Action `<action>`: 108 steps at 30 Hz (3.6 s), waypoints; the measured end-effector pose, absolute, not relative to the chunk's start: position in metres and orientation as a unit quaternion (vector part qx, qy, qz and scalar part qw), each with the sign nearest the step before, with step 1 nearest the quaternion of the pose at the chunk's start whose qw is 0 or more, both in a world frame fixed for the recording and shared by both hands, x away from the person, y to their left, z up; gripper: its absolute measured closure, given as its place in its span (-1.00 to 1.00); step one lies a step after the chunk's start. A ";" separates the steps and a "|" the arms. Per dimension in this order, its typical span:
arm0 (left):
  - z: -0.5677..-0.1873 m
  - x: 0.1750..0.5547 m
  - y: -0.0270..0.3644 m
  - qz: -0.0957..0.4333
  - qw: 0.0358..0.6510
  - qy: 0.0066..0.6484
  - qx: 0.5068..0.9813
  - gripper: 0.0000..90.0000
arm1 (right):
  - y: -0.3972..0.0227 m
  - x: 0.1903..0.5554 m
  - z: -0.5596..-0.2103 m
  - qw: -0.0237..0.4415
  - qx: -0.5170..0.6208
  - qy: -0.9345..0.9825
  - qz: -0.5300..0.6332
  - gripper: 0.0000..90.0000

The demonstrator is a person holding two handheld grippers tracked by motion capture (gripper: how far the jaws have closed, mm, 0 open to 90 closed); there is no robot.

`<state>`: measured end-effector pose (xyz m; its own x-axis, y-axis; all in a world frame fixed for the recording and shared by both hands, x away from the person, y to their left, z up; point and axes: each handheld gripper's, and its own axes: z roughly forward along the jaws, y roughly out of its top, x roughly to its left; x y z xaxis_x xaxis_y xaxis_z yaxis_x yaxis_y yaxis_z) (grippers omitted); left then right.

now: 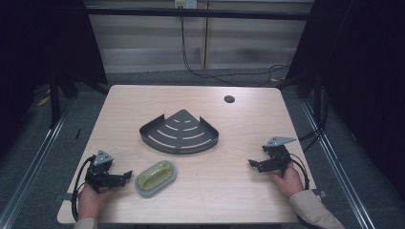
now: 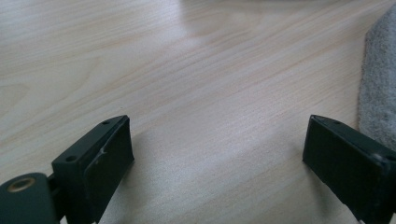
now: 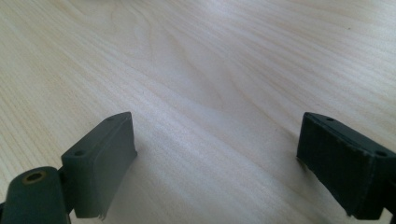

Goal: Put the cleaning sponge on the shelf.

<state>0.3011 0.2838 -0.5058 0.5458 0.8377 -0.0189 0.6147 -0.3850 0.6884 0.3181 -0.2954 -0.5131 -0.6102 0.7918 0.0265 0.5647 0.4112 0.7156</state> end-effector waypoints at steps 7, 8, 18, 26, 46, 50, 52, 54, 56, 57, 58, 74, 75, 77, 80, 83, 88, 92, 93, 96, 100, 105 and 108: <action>-0.483 0.308 0.276 0.112 0.284 0.440 0.845 -0.48 | -0.295 0.318 -0.513 0.160 0.412 0.824 0.354 -0.76; -0.478 0.309 0.273 0.105 0.281 0.433 0.850 -0.47 | -0.295 0.318 -0.513 0.160 0.412 0.824 0.354 -0.76; -0.420 0.313 0.229 0.011 0.228 0.341 0.912 -0.22 | -0.295 0.318 -0.513 0.160 0.412 0.824 0.354 -0.76; -0.405 0.315 0.203 -0.013 0.192 0.317 0.928 0.03 | -0.295 0.318 -0.513 0.160 0.412 0.824 0.354 -0.76; -0.414 0.322 0.150 -0.035 0.107 0.256 0.960 0.44 | -0.295 0.318 -0.513 0.161 0.412 0.824 0.354 -0.76; -0.415 0.325 0.146 -0.036 0.094 0.253 0.962 0.48 | -0.295 0.318 -0.513 0.160 0.412 0.824 0.354 -0.76; -0.416 0.327 0.142 -0.037 0.086 0.255 0.962 0.53 | -0.295 0.318 -0.513 0.161 0.412 0.824 0.354 -0.76; -0.416 0.328 0.140 -0.041 0.080 0.256 0.962 0.57 | -0.295 0.318 -0.513 0.161 0.412 0.824 0.354 -0.76; -0.415 0.330 0.139 -0.042 0.071 0.261 0.962 0.58 | -0.295 0.318 -0.513 0.161 0.412 0.824 0.354 -0.76; -0.414 0.331 0.138 -0.041 0.061 0.254 0.965 0.58 | -0.295 0.318 -0.513 0.161 0.412 0.824 0.354 -0.76; -0.414 0.330 0.137 -0.038 0.065 0.260 0.963 0.59 | -0.295 0.318 -0.513 0.161 0.412 0.824 0.354 -0.76; -0.378 0.344 0.148 -0.043 0.073 0.282 0.956 0.59 | -0.295 0.318 -0.513 0.161 0.412 0.824 0.354 -0.76; -0.376 0.344 0.149 -0.044 0.075 0.289 0.953 0.59 | -0.295 0.318 -0.513 0.161 0.412 0.824 0.354 -0.76; -0.372 0.347 0.151 -0.043 0.077 0.290 0.953 0.59 | -0.295 0.318 -0.513 0.161 0.412 0.824 0.354 -0.76; -0.367 0.350 0.153 -0.043 0.080 0.299 0.950 0.59 | -0.295 0.318 -0.513 0.161 0.413 0.823 0.354 -0.76; -0.361 0.355 0.155 -0.040 0.081 0.304 0.948 0.59 | -0.295 0.318 -0.513 0.161 0.414 0.823 0.354 -0.76; -0.354 0.361 0.157 -0.039 0.085 0.314 0.945 0.59 | -0.295 0.318 -0.513 0.162 0.412 0.824 0.354 -0.76; -0.349 0.369 0.160 -0.042 0.092 0.325 0.940 0.59 | -0.295 0.318 -0.513 0.162 0.412 0.824 0.354 -0.76; -0.349 0.369 0.160 -0.042 0.092 0.325 0.940 0.59 | -0.295 0.318 -0.513 0.162 0.412 0.824 0.354 -0.76; -0.348 0.374 0.162 -0.045 0.093 0.332 0.937 0.59 | -0.295 0.318 -0.513 0.162 0.412 0.824 0.354 -0.76; -0.347 0.378 0.163 -0.047 0.094 0.344 0.933 0.59 | -0.295 0.318 -0.513 0.162 0.412 0.824 0.355 -0.76; -0.344 0.383 0.164 -0.044 0.097 0.351 0.930 0.59 | -0.295 0.318 -0.513 0.161 0.413 0.823 0.354 -0.76; -0.344 0.385 0.165 -0.044 0.098 0.355 0.929 0.59 | -0.295 0.318 -0.513 0.162 0.412 0.824 0.354 -0.76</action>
<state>0.3852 0.1649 -0.3435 0.7443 0.6506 -0.1509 0.6678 -0.7290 0.1503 0.3181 -0.2952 -0.5131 -0.6087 0.7930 0.0251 0.5635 0.4098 0.7173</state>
